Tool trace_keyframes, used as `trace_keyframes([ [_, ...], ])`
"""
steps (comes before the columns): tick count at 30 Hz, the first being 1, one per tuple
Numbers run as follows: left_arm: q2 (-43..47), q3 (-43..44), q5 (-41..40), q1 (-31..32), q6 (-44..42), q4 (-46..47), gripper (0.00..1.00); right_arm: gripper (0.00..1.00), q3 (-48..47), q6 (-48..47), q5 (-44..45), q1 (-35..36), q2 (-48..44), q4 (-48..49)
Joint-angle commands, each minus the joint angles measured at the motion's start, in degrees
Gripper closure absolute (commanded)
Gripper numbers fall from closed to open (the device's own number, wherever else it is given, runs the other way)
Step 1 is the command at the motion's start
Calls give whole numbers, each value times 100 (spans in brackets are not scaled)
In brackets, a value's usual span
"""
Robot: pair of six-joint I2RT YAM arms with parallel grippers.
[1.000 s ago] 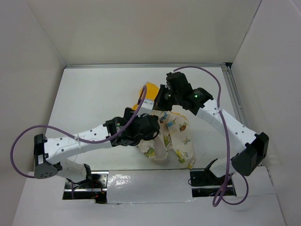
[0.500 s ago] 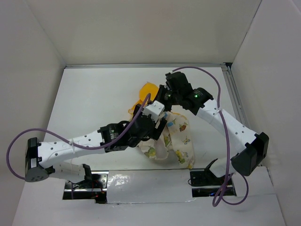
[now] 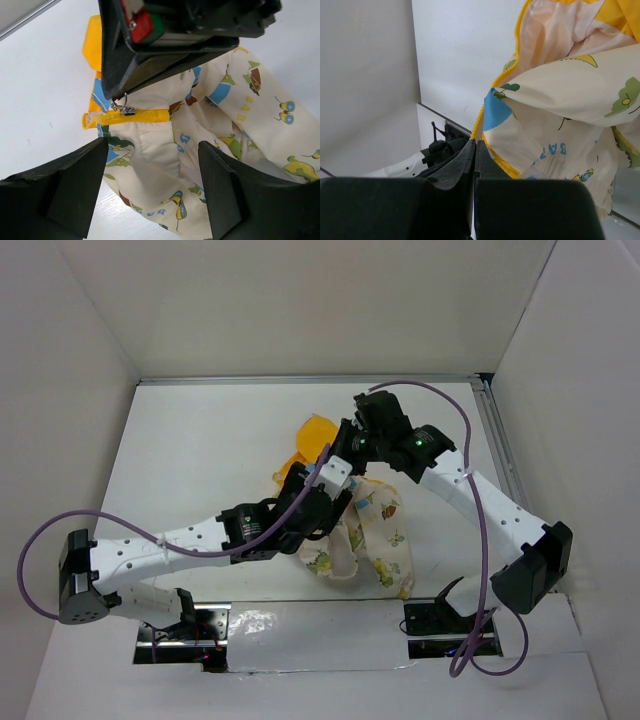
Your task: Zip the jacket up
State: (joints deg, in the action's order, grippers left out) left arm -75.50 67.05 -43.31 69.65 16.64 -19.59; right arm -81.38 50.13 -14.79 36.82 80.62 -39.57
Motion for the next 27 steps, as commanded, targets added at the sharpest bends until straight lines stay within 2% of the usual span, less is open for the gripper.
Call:
trace_keyframes([
  [1, -25, 19, -328, 23, 5, -88, 16, 100, -44, 50, -208, -69, -213, 169],
  [5, -219, 168, -538, 23, 663, -685, 17, 100, -44, 76, -270, -105, -170, 187],
  [9, -403, 274, -784, 23, 963, -1028, 29, 100, -71, 58, -332, -122, -152, 178],
  [11, -474, 449, -741, 31, 1339, -1440, 30, 100, -44, 50, -332, -131, -178, 221],
  [15, -588, 573, -880, 40, 1692, -1670, 30, 100, -18, 50, -332, -131, -125, 239],
  [18, -588, 696, -942, 75, 1921, -1811, 37, 100, -27, 32, -393, -122, -20, 257],
  [19, -579, 696, -916, 93, 1713, -1620, 51, 100, -44, 23, -385, -105, 15, 257],
  [21, -562, 661, -881, 102, 1649, -1495, 67, 100, -62, 14, -323, -96, 41, 248],
  [22, -553, 661, -829, 93, 1632, -1477, 85, 100, -79, 6, -262, -52, 68, 248],
  [24, -492, 626, -558, 93, 1536, -1285, 100, 100, -114, 6, 0, 0, 94, 248],
  [27, -246, 301, -416, 137, 974, -644, 100, 100, -254, -99, 387, 150, 190, 213],
])
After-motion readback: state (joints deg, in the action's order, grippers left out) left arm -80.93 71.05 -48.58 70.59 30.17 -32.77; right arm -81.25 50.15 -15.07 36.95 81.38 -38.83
